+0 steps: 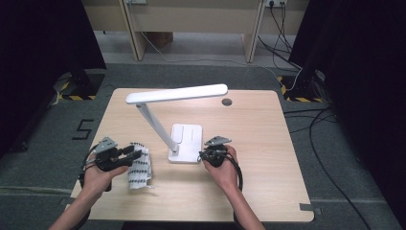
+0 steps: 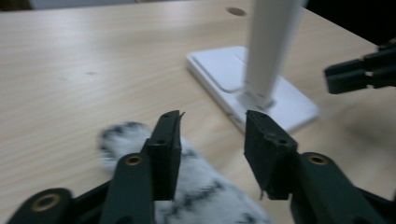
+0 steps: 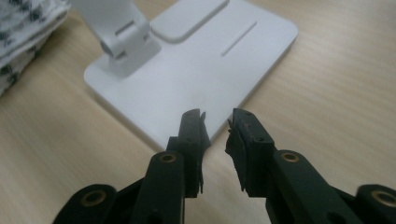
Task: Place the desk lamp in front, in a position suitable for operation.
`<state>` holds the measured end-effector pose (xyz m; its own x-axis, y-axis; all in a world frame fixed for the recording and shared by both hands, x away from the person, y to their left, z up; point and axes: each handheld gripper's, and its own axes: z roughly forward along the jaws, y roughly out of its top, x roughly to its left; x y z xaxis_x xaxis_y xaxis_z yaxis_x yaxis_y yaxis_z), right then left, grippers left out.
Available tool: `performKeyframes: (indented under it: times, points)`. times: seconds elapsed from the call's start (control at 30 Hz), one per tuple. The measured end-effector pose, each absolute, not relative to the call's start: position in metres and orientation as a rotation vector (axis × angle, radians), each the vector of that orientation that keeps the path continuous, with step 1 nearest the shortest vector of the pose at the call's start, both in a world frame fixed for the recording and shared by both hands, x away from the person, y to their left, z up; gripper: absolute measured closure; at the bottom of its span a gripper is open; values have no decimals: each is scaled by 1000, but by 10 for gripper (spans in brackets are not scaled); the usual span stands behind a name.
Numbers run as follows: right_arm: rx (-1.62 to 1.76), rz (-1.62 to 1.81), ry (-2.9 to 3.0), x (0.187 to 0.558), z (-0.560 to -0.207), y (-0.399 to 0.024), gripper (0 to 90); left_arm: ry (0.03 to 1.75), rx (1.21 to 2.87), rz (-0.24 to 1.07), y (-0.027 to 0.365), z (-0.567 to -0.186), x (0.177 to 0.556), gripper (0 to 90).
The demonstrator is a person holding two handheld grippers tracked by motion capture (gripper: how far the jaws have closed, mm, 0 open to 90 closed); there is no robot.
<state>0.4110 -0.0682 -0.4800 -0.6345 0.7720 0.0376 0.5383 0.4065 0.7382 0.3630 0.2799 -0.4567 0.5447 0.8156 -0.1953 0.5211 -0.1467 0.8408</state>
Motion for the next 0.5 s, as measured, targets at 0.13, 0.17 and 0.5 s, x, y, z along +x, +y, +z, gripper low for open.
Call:
performKeyframes:
  times: [0.13, 0.17, 0.5]
  points:
    - [1157, 1029, 2407, 403, -488, -74, 781, 1120, 1871, 258, 250, -476, 371, 697]
    - [1147, 1027, 2423, 401, -490, -74, 785, 1129, 1890, 245, 244, -481, 373, 718]
    - [1145, 1031, 2486, 401, -501, -62, 756, 1201, 1999, 298, 220, -501, 396, 807]
